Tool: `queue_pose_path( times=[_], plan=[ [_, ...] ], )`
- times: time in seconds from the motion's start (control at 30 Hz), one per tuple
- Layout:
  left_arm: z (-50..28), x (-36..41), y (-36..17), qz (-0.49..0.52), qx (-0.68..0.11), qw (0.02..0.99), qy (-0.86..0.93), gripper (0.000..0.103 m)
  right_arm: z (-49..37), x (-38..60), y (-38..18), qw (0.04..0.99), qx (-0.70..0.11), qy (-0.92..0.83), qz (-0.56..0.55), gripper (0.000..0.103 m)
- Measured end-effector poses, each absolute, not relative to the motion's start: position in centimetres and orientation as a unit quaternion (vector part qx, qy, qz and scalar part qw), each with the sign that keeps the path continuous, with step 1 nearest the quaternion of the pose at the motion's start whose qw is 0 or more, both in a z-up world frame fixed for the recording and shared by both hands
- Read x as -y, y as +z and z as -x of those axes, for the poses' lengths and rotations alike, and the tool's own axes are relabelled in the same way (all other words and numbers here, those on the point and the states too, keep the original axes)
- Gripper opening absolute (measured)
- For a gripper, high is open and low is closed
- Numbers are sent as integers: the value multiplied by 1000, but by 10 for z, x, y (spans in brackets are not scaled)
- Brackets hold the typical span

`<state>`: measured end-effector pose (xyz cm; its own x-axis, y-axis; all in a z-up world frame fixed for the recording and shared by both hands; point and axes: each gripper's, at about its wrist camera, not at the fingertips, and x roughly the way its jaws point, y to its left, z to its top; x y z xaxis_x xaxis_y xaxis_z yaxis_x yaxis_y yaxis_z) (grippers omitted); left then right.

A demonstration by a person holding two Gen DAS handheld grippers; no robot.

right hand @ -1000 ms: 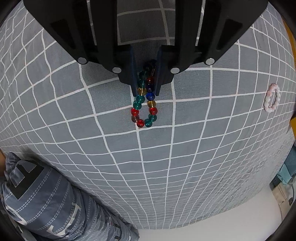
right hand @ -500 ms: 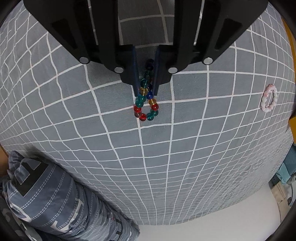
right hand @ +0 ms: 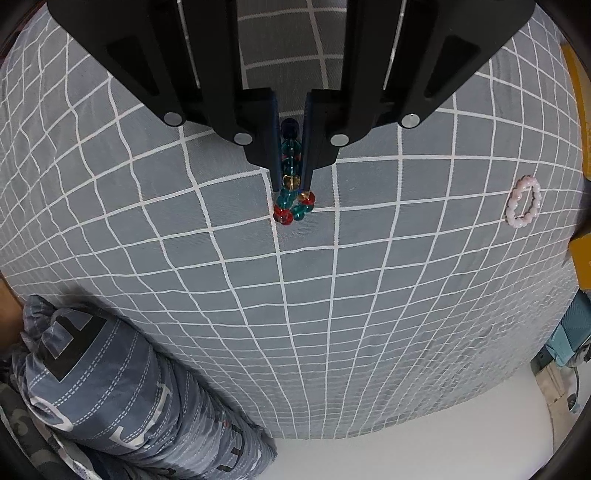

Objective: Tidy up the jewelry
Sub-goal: 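Grasp red bead bracelet with left tool while right tool grasps multicolour bracelet, then carry both held bracelets over the white cardboard box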

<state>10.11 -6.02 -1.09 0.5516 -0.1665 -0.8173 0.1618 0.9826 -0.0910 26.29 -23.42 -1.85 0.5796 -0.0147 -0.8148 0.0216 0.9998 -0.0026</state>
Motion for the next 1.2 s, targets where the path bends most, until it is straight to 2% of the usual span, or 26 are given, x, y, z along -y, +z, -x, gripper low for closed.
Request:
queue_pose_path(
  times=[1.2],
  plan=[
    [-68, -18, 78, 30, -393, 919, -10, 13, -182, 177, 76, 921, -389, 30, 8, 9]
  ],
)
